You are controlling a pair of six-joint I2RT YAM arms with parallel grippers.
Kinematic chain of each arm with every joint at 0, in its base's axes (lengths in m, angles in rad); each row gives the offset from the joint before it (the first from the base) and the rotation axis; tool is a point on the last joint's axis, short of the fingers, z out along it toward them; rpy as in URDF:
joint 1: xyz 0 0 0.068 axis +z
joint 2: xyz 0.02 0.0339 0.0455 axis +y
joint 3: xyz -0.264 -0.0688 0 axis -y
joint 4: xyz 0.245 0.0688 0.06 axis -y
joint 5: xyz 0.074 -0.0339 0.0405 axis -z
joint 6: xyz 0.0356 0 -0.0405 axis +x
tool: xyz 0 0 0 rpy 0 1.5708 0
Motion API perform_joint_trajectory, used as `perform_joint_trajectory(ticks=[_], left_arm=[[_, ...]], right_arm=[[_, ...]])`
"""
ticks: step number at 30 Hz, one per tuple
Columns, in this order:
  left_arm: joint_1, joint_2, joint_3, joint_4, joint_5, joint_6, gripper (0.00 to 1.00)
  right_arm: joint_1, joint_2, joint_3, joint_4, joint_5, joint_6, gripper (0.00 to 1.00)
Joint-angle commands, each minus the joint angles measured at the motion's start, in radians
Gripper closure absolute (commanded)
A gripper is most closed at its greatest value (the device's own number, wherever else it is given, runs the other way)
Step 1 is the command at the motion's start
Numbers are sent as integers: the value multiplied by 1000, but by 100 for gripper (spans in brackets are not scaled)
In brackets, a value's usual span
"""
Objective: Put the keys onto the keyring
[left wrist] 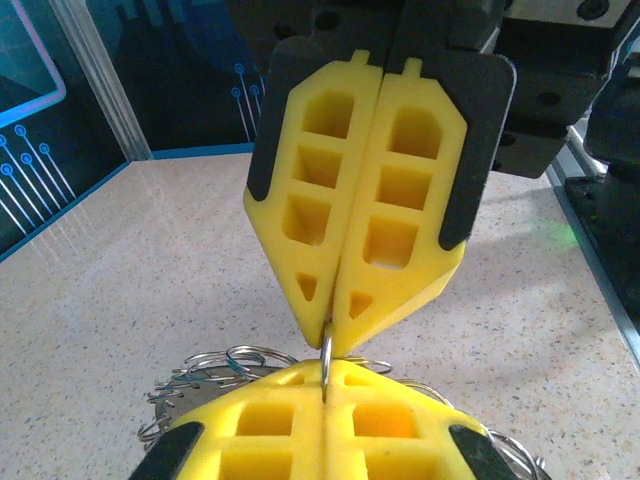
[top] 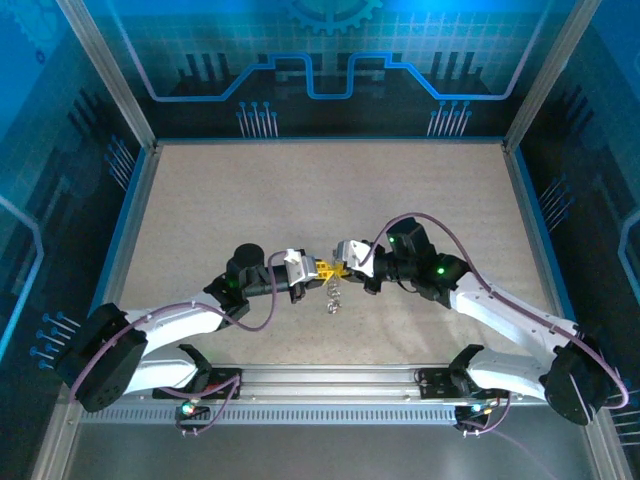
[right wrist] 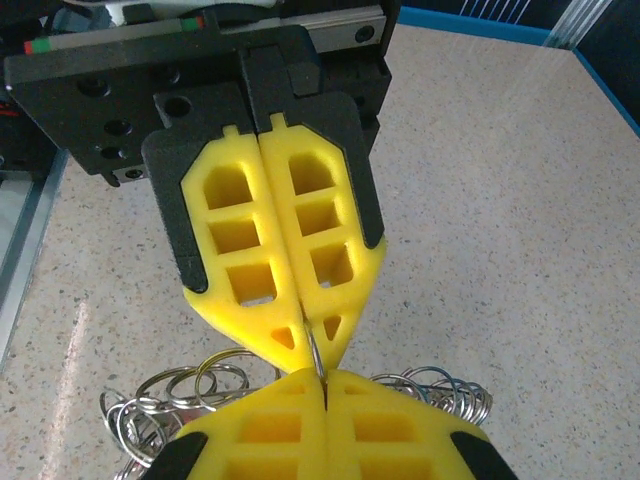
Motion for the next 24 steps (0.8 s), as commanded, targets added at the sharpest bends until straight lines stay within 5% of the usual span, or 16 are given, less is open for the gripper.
perform_joint_trajectory(ticks=[1, 7, 15, 21, 24], left_arm=[[14, -18, -2, 112, 82, -49, 100], [36, -21, -28, 239, 143, -117, 100], [41, -21, -43, 321, 176, -153, 100], [40, -18, -37, 342, 194, -171, 100], [40, -13, -34, 358, 196, -183, 100]], right_arm=[[-21, -48, -31, 114, -81, 54, 85], [-58, -91, -89, 167, -131, 97, 70], [-74, -137, -177, 229, -144, 126, 62], [-74, -122, -182, 240, -152, 124, 63], [-68, -112, -187, 277, -169, 135, 72]])
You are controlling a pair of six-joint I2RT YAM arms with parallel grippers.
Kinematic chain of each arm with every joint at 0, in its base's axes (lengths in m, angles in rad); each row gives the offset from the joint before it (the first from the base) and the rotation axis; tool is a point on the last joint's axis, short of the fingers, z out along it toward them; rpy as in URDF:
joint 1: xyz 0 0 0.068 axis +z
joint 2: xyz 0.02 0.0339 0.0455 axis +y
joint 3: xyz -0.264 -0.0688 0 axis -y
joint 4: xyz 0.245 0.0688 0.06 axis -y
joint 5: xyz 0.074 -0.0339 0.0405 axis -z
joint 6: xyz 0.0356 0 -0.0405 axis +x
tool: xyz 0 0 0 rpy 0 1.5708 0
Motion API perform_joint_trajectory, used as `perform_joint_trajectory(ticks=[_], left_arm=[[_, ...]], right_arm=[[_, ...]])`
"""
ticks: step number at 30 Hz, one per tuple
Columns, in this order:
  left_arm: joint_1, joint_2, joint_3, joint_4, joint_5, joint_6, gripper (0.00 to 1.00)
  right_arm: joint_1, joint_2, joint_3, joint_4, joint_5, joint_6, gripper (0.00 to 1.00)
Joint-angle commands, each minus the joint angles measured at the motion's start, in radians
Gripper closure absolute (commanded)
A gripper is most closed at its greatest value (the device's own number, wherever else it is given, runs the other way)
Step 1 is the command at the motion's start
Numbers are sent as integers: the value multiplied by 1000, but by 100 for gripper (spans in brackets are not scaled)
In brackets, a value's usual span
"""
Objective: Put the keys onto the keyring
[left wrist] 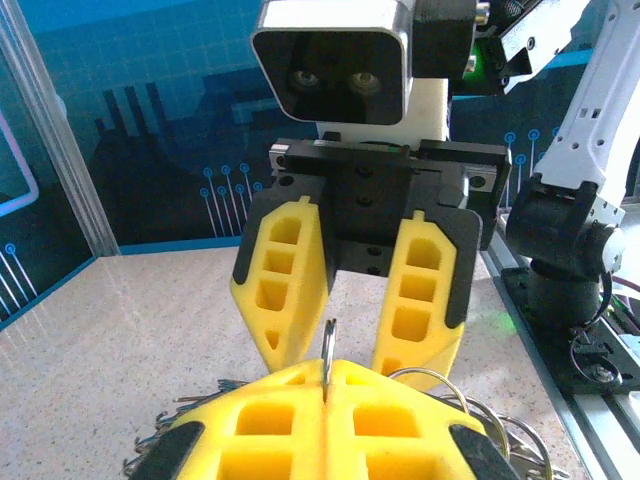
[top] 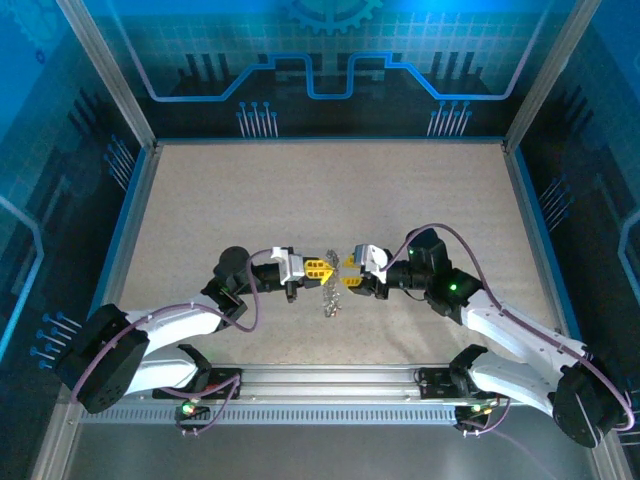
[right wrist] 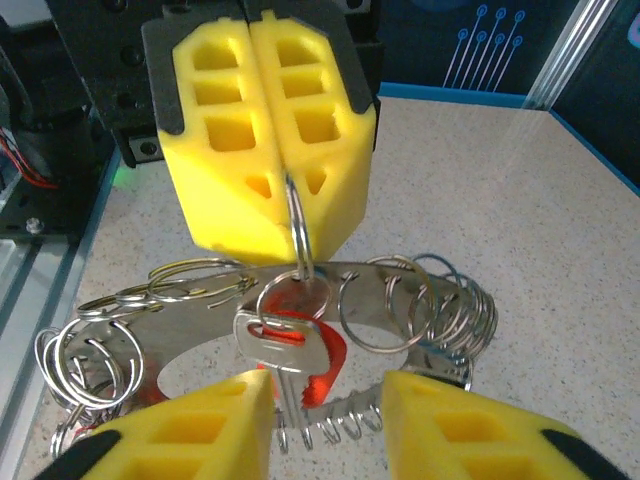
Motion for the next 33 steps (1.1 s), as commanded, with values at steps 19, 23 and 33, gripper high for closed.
perform_joint_trajectory(ticks=[19, 23, 33], left_arm=[[6, 7, 6, 126, 51, -60, 100], [6, 9, 4, 137, 52, -66, 100], [6, -11, -10, 108, 42, -41, 100]], right_arm=[[18, 100, -14, 120, -194, 57, 62], [18, 106, -13, 122, -197, 52, 66], [3, 58, -8, 68, -220, 20, 80]])
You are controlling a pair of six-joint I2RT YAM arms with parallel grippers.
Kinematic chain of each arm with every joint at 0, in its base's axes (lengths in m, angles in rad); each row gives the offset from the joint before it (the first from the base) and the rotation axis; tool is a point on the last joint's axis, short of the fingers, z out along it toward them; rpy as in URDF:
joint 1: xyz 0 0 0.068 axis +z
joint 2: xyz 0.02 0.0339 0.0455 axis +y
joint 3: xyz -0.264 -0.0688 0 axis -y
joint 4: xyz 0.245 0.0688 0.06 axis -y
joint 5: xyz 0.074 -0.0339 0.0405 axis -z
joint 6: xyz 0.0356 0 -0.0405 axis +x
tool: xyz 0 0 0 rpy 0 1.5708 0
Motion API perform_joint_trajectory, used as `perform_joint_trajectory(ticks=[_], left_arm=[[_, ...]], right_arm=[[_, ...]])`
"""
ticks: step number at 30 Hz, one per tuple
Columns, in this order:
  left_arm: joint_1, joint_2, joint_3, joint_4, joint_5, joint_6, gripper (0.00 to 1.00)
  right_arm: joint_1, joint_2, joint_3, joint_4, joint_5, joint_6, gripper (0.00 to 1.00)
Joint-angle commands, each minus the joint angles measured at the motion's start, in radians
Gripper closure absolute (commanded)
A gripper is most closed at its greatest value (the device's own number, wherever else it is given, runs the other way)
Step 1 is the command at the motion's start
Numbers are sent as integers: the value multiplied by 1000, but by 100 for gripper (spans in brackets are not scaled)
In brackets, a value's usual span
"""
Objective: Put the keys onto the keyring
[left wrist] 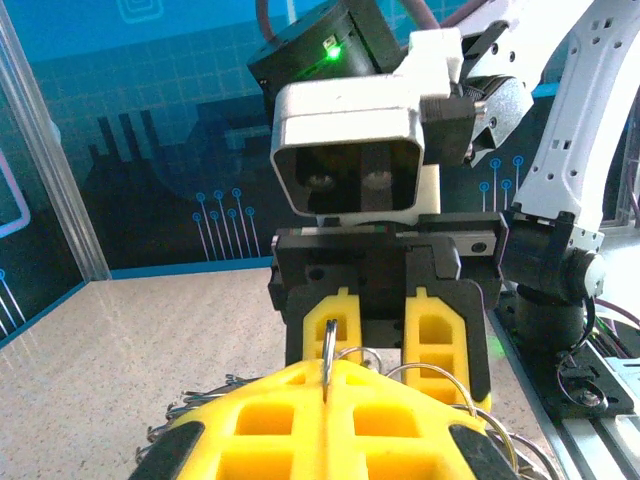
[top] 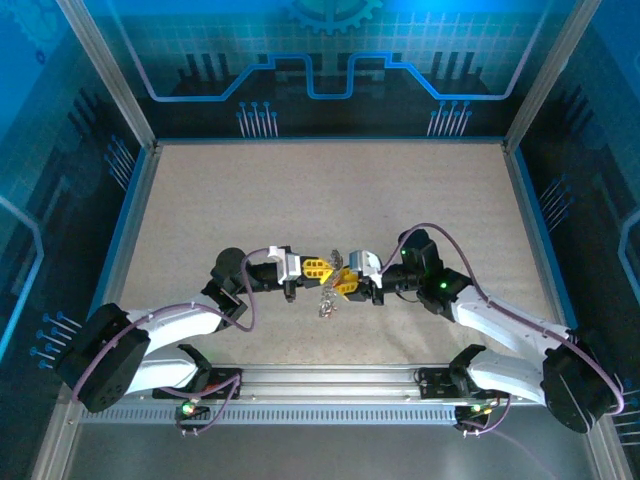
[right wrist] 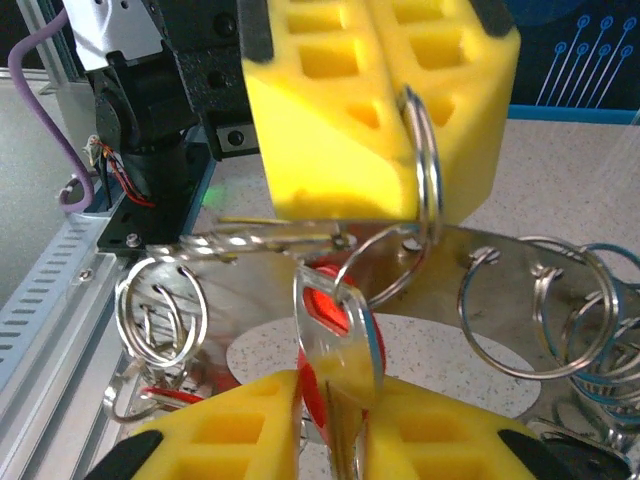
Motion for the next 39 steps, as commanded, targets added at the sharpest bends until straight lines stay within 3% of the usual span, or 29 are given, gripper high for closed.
perform_joint_trajectory(ticks=[1, 6, 9, 15, 21, 28, 35, 39], left_arm=[[5, -17, -5, 30, 21, 16, 100], [5, -25, -5, 27, 22, 14, 100], [5, -26, -8, 24, 20, 18, 100], [5, -55, -11, -38, 20, 49, 100], [6, -89, -28, -101, -12, 105, 100], [3, -83, -7, -219, -44, 169, 100], [2, -37, -11, -184, -81, 160, 100], [3, -14, -20, -127, -82, 152, 100]], right_arm=[[-5, -30, 24, -28, -41, -15, 80], [-12, -40, 35, -48, -37, -24, 81], [-13, -40, 58, -113, -36, -57, 89], [-18, -50, 115, -233, 92, -87, 100], [-16, -56, 200, -377, 185, -130, 100], [43, -37, 313, -498, 380, -176, 100], [214, 70, 480, -663, 819, -313, 100], [265, 112, 535, -708, 927, -412, 100]])
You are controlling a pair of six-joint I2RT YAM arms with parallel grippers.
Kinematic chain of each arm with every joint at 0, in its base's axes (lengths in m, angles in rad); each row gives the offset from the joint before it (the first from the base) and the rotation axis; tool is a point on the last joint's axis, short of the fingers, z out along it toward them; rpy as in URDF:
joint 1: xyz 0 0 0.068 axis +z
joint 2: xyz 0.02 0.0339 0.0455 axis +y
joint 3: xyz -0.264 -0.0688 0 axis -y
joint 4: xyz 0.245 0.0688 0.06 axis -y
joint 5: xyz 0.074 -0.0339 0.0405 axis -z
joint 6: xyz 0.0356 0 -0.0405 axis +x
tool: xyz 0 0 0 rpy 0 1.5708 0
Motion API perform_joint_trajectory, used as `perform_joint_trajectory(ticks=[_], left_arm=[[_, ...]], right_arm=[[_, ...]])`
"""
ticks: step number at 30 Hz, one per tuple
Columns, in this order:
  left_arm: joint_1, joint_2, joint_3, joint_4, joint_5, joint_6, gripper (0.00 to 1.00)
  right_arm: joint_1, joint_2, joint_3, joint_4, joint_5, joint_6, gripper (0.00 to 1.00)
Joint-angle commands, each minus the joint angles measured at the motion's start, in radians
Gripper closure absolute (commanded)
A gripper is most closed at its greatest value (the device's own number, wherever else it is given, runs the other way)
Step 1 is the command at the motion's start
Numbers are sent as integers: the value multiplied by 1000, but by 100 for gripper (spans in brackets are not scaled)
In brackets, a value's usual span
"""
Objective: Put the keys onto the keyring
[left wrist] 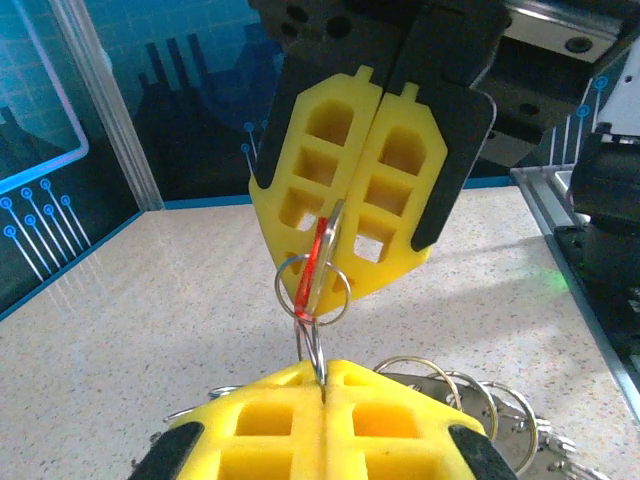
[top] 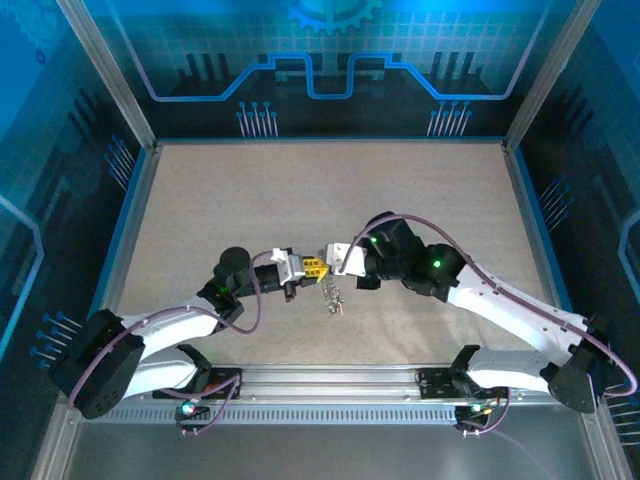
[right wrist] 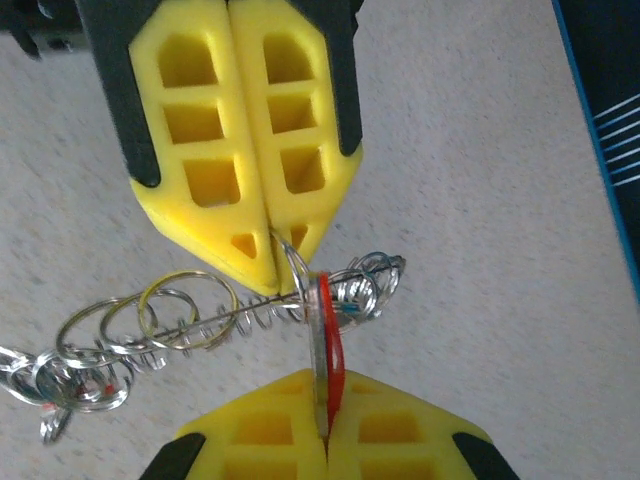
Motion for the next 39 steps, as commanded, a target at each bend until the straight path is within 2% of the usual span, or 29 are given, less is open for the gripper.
perform_joint_trajectory(ticks=[1, 6, 11, 19, 33, 39], left_arm=[[-9, 25, -9, 99, 34, -3, 100], [-10, 63, -28, 237, 40, -58, 100], [-8, 90, -35, 374, 38, -139, 100], [-7, 99, -36, 489, 67, -227, 100], [-9, 92, -6, 500, 115, -276, 100], [-9, 88, -10, 500, 127, -280, 100]], right_arm=[[34, 21, 56, -19, 166, -122, 100], [24, -3, 55, -7, 86, -167, 100], [-28, -52, -3, 2, -27, -124, 100], [-64, -81, -107, 45, -77, -46, 100], [-63, 30, -23, 16, -113, -14, 100], [-74, 37, -34, 36, -194, 4, 100]])
